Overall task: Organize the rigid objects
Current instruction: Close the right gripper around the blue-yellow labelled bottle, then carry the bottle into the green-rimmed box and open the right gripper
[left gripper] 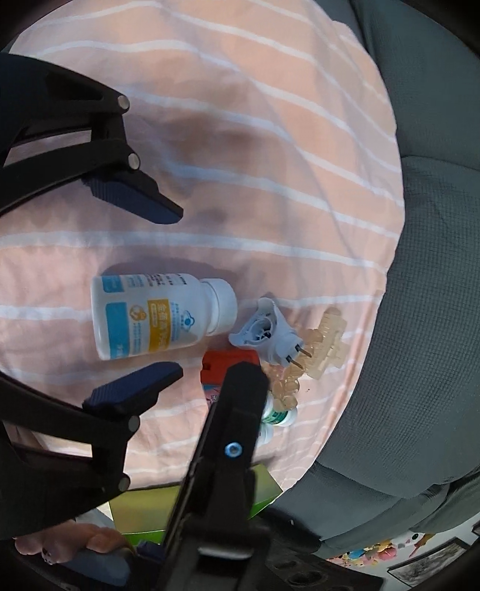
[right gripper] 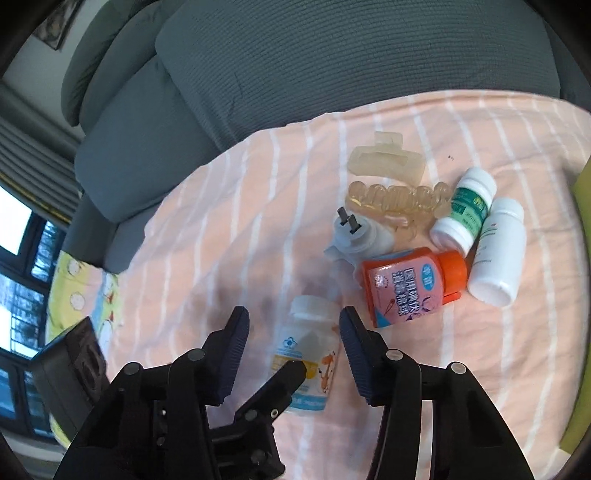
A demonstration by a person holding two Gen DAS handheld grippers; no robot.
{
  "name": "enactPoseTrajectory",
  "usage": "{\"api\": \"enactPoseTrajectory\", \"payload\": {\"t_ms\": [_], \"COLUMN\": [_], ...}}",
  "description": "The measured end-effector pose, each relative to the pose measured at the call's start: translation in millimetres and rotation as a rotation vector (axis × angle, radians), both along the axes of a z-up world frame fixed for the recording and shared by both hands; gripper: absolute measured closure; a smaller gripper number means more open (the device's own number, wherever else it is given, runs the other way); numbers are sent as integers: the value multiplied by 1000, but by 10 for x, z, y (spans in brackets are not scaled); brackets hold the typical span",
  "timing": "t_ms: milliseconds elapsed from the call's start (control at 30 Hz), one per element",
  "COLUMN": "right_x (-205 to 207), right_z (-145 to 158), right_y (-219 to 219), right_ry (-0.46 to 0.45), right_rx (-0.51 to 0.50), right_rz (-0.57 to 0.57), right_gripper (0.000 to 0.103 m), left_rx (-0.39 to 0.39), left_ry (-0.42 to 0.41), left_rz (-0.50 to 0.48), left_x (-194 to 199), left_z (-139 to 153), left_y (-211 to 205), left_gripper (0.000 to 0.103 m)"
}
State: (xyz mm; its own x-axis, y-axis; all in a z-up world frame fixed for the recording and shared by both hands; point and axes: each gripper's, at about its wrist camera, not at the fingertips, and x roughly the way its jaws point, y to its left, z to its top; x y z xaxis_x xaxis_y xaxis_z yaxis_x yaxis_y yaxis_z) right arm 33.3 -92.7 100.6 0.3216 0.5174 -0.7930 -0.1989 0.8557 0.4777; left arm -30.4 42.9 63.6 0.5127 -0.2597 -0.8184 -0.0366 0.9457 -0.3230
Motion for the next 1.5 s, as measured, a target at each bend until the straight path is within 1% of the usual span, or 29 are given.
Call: {"api": "enactPoseTrajectory", "payload": {"t_ms": [67,133,200,267,333,400,467,600,700,833,900,967,1100,1233,1333,1500], "right_x": [14,11,-6,-38,-59,-66,-51,-30,-22,-21,-17,-26,-45,-128,-176,-235], "right_z": [-77,-152,-207,-220,-228,-265,-340,-481,-580,-649,-679,-665,-517,-234,-30,258], "right_y": [-52,-46,-50,-64,-60,-57,-38,10,49,62,58,65,26,-75,-207,-502], "right_ry": [40,74,107,112,112,122,151,200,222,234,247,236,184,87,19,-81], "right_rx": [26,19,40,66,65,66,67,75,47,41,39,37,67,85,103,122], "right_rz": [-5,-2,7,18,19,20,21,29,17,3,-7,-12,-22,-34,-69,-126], "right_gripper": [49,49,49,49,49,49,49,49,49,48,48,48,48,48,48,48], "left_rx": [-15,-42,-64,-72,-64,-63,-78,-103,-71,3,19,18,41,49,49,57], "left_ry": [15,27,32,35,38,48,65,88,83,53,45,25,-52,-160,-234,-319], "left_rz": [12,8,-1,-15,-29,-37,-42,-36,-38,-59,-56,-51,-46,-55,-66,-136], "left_x": [17,21,27,23,30,40,58,91,102,91,87,78,27,-34,-58,-44], "left_z": [-26,-43,-48,-46,-55,-80,-126,-202,-194,-140,-127,-87,95,349,531,749], "left_y": [32,39,21,-8,-49,-78,-79,-92,-138,-234,-247,-242,-285,-390,-504,-791], "left_gripper": [34,36,39,40,42,46,53,52,52,52,53,53,53,53,53,53]}}
